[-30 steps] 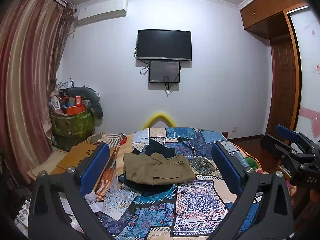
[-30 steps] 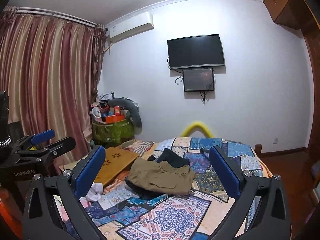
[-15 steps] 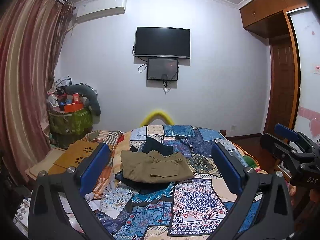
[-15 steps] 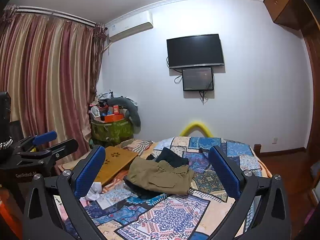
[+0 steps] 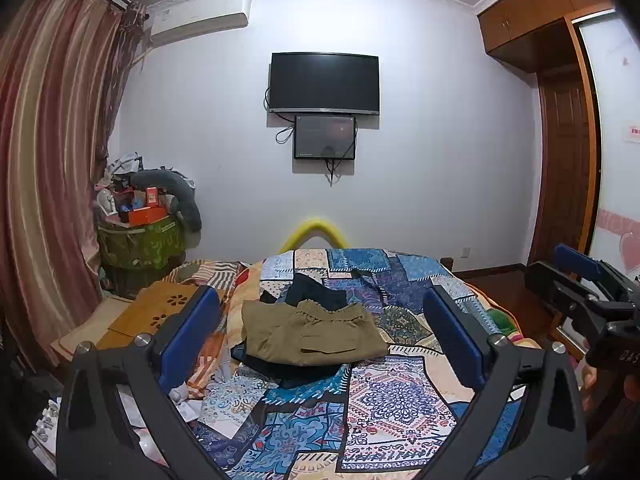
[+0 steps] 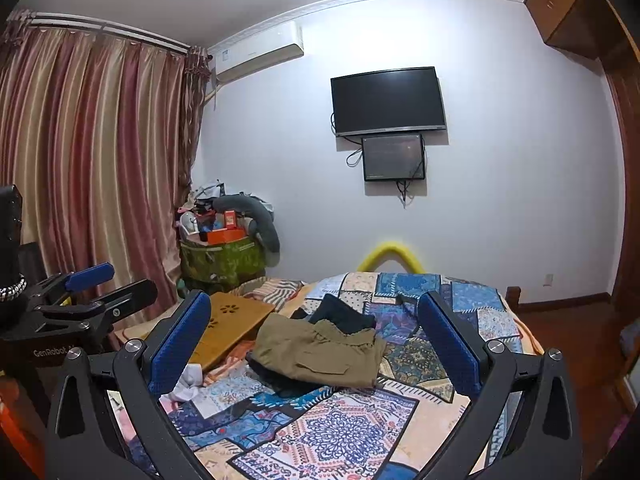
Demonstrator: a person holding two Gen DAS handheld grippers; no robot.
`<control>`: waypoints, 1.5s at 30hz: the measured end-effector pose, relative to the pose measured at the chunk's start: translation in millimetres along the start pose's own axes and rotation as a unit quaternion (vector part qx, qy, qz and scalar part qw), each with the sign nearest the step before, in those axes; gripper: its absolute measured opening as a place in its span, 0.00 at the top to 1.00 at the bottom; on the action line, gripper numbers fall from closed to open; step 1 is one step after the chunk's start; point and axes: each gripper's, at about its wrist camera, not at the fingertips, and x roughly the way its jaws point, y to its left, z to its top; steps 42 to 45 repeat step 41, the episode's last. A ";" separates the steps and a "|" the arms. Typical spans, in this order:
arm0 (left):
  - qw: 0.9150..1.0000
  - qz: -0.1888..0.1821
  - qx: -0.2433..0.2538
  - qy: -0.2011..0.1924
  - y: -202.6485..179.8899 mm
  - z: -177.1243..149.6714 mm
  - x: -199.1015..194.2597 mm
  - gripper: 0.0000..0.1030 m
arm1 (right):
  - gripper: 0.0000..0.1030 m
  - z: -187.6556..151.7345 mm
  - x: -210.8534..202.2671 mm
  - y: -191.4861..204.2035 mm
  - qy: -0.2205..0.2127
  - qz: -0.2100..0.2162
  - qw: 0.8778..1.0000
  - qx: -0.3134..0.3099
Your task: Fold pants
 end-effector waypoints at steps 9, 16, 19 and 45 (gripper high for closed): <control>1.000 -0.003 0.001 0.003 0.9 -0.7 2.3 0.00 | 0.00 -1.5 -0.3 -1.0 0.002 -0.003 1.000 0.004; 1.000 -0.005 0.002 0.004 1.2 -0.2 2.3 0.00 | 0.00 -1.6 -0.1 -1.1 0.002 -0.003 1.000 0.003; 1.000 -0.007 0.004 0.005 1.8 0.5 2.6 0.00 | 0.00 -2.1 0.1 -1.9 0.003 -0.004 1.000 0.004; 0.999 -0.031 0.009 0.008 1.6 2.5 6.6 0.00 | 0.00 -5.9 5.4 -1.1 0.015 -0.008 1.000 0.006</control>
